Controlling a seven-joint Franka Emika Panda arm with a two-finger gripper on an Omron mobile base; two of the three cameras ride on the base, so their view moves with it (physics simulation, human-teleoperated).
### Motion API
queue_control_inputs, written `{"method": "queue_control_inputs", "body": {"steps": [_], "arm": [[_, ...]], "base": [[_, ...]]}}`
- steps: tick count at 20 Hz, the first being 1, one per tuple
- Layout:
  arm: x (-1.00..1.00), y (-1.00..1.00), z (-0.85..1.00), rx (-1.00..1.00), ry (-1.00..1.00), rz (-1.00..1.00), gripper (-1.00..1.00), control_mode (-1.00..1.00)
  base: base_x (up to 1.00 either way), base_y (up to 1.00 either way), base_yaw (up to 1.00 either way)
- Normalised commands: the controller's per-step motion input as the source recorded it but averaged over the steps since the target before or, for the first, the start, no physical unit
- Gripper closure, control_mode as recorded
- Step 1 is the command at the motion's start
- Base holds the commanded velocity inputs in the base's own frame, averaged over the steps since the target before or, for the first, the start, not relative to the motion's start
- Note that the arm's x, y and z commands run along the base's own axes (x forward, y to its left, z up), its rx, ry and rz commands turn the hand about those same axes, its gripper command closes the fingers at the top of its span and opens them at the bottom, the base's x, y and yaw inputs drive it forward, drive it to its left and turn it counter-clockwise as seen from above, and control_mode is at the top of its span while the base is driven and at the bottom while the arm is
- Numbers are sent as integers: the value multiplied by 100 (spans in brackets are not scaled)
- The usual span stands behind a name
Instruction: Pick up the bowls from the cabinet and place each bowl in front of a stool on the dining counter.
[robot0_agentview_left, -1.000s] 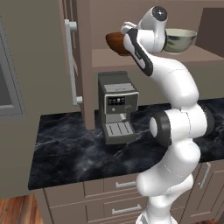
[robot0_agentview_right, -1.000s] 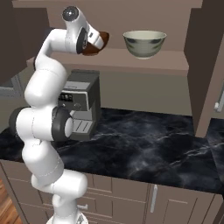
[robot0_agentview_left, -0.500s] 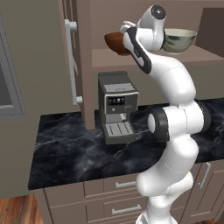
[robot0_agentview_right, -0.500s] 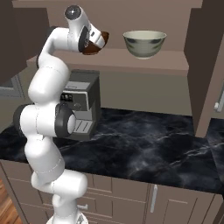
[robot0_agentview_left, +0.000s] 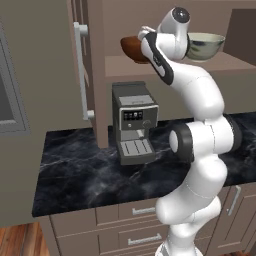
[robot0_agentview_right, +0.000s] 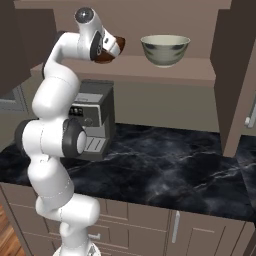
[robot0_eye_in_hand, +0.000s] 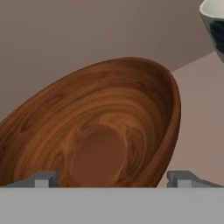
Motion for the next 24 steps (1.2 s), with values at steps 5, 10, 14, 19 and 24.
{"method": "queue_control_inputs", "body": {"steps": [5, 10, 14, 19, 24], "arm": [[0, 0, -28, 0, 3, 0, 100, -100], [4, 0, -12, 0, 6, 0, 100, -100], [0, 0, 0, 0, 0, 0, 100, -100], [-19, -1, -1, 0, 0, 0, 100, -100], [-98, -4, -14, 0, -6, 0, 100, -100]], "base": [[0, 0, 0], [0, 0, 0], [0, 0, 0], [0, 0, 0], [0, 0, 0]]}}
